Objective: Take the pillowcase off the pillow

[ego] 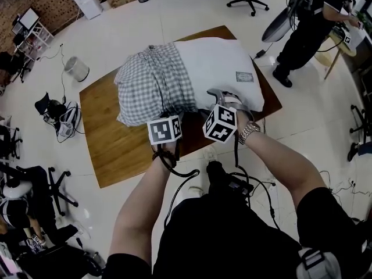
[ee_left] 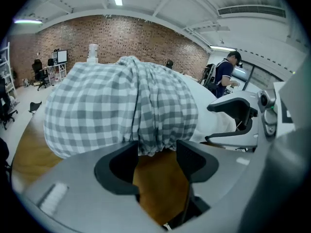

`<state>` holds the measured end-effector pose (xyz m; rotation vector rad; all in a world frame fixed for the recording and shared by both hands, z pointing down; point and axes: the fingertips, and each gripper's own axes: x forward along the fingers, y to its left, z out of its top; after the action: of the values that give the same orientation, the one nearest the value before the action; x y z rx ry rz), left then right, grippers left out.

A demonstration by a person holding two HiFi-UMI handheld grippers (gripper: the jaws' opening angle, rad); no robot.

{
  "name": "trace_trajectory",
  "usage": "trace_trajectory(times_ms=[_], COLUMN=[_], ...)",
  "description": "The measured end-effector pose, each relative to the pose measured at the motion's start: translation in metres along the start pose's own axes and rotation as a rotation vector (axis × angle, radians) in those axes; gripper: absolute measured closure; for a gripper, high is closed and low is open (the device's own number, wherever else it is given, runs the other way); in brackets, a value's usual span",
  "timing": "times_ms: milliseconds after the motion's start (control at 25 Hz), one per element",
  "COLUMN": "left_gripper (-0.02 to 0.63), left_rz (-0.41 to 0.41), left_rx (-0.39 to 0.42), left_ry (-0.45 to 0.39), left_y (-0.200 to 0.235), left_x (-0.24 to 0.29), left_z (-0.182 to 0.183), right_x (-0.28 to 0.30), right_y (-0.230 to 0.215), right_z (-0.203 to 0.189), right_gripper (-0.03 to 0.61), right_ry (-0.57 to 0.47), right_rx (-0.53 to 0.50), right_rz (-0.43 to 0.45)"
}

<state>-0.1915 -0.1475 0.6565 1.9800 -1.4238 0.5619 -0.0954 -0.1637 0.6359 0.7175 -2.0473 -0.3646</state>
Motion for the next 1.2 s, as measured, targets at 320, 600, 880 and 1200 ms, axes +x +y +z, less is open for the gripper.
trace_trajectory(times_ms=[320,600,880,1200], left_gripper=[0.407,0.59,0.597,0.6], left_rz=[0.039,0.072,0.125,0.209], left_rx=[-0.042,-0.018,-0.055,-0.093], left_ry=[0.035,0.04,0.012,-0.031], left_y=[0.011,0.028,0.05,0.081], left_x=[0.036,0.032,0.002,-0.04], left_z=[0.002,0.018,0.022,0.001], right_x=[0.036,0.033,0.008,-0.025], right_y=[-0.022,-0.049,-0.068,-0.068], right_z=[-0.032,-0.033,-0.052,-0.072], right_gripper=[0.31,0.54,0.557,0.558], right_ry=[0.053,0.034,0.022,0.018], right_rx=[-0.167,-0.282,-0.269,-0.249], right_rz=[-0.129,-0.224,-0.235,-0.257])
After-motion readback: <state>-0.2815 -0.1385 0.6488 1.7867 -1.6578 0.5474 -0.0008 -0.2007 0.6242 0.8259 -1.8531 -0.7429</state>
